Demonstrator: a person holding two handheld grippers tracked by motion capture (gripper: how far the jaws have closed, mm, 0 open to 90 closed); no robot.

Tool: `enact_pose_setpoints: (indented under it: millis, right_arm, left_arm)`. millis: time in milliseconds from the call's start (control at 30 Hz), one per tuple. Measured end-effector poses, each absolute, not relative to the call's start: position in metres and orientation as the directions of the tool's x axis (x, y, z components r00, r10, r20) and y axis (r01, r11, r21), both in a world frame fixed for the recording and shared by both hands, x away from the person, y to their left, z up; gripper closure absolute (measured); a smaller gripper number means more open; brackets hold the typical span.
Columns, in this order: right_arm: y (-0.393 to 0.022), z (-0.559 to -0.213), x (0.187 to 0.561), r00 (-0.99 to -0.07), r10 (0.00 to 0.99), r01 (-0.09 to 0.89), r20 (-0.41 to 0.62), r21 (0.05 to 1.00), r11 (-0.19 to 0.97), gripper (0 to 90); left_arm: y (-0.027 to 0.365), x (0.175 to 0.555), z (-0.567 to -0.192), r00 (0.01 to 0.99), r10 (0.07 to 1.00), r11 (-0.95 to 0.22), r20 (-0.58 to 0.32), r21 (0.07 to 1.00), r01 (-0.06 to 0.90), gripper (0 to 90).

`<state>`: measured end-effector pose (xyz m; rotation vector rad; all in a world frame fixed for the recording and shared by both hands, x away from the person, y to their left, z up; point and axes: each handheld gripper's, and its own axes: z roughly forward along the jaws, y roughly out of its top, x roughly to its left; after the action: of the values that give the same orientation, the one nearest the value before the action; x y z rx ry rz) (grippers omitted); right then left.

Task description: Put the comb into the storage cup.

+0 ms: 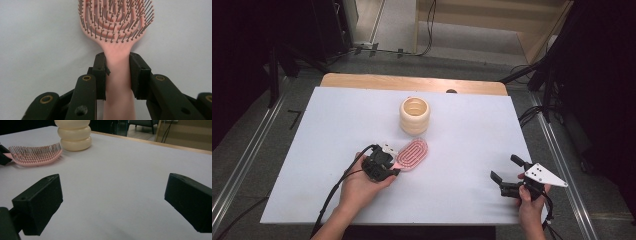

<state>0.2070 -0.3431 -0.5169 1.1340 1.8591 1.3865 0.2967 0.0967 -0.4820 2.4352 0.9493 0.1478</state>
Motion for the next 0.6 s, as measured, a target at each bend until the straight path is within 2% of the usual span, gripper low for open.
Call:
enact_pose_setpoints:
  millis: [433, 600]
  right_arm:
    - [-0.345, -0.512, 0.203, -0.475, 0.879, 0.283, 0.054, 0.954, 0.095, 0.1]
    - [-0.341, -0.506, 0.202, -0.495, 0.863, 0.281, 0.097, 0.958, 0.054, 0.1]
  left_arm:
    - [0.107, 0.289, -0.469, 0.773, 0.627, -0.584, -0.098, 0.597, 0.550, 70.3]
    - [0.110, 0.287, -0.466, 0.775, 0.625, -0.570, -0.096, 0.622, 0.537, 70.3]
